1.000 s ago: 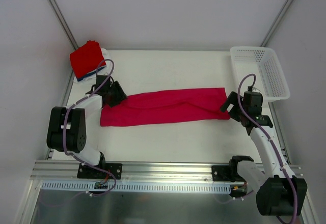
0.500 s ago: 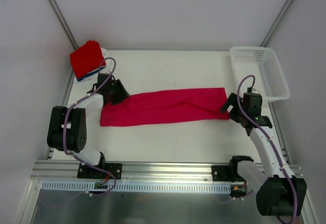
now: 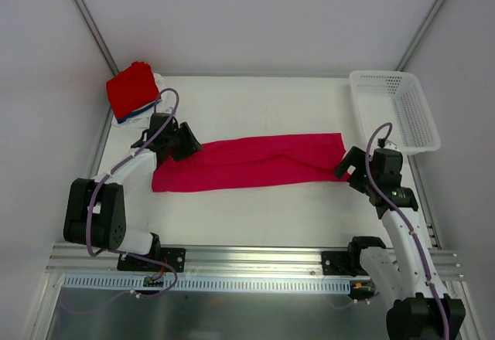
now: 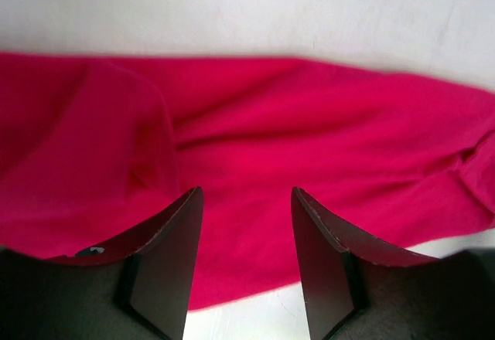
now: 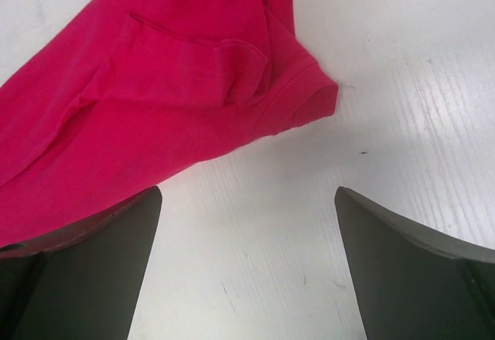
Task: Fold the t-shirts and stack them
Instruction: Fold the other side of the tshirt into a rectangle
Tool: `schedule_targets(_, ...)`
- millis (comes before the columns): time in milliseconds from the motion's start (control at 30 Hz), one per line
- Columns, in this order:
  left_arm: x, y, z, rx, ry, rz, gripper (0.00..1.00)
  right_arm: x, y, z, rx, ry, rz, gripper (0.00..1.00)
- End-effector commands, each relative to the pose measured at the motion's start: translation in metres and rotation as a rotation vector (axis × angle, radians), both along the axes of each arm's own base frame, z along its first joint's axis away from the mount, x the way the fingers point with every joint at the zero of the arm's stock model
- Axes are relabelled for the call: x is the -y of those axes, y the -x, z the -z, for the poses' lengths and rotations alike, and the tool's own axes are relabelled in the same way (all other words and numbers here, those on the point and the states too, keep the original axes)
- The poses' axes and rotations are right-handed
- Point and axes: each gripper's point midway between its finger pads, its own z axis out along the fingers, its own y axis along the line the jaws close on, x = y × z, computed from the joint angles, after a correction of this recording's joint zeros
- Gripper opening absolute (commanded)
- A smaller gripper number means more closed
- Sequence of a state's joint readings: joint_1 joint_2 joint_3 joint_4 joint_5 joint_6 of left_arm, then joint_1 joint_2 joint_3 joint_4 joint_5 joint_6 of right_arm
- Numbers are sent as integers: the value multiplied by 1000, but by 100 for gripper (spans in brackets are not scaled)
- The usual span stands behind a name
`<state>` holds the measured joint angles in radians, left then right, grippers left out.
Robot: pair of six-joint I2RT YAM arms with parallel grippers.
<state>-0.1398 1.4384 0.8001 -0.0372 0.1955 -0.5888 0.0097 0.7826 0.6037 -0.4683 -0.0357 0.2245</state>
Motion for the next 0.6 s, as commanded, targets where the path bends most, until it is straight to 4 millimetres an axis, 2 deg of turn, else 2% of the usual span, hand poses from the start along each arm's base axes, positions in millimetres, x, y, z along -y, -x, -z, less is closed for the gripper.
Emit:
schedule_targets(0, 1, 36, 7, -77, -90, 12, 49, -4, 17, -9, 19, -30, -5, 100)
schedule_targets(33, -2, 50, 16, -124, -115, -3, 49, -5, 21, -11, 20, -33, -6, 99)
schedule_targets(133, -4, 60, 21, -115, -149, -30, 45, -7, 25, -20, 58, -43, -11, 99)
schedule_targets(200, 0, 51, 12, -49, -165, -25, 43, -8, 25, -22, 69, -50, -14, 99)
schedule_targets(267, 11, 34, -3, 47, -184, -6, 44, -9, 26, -21, 64, -56, -14, 100)
schedule_targets(333, 18, 15, -10, 57, -189, -6, 43, -11, 24, -18, 59, -67, -21, 99)
schedule_targets(367, 22, 10, -3, 31, -192, 4, 41, -11, 24, -17, 54, -68, -24, 100)
schedule_targets(500, 43, -12, -28, 87, -147, 33, 39, -6, 24, -12, 35, -35, -21, 99)
schedule_targets(567, 45, -20, -36, 121, -175, 37, 39, -4, 25, -9, 28, -17, -21, 100)
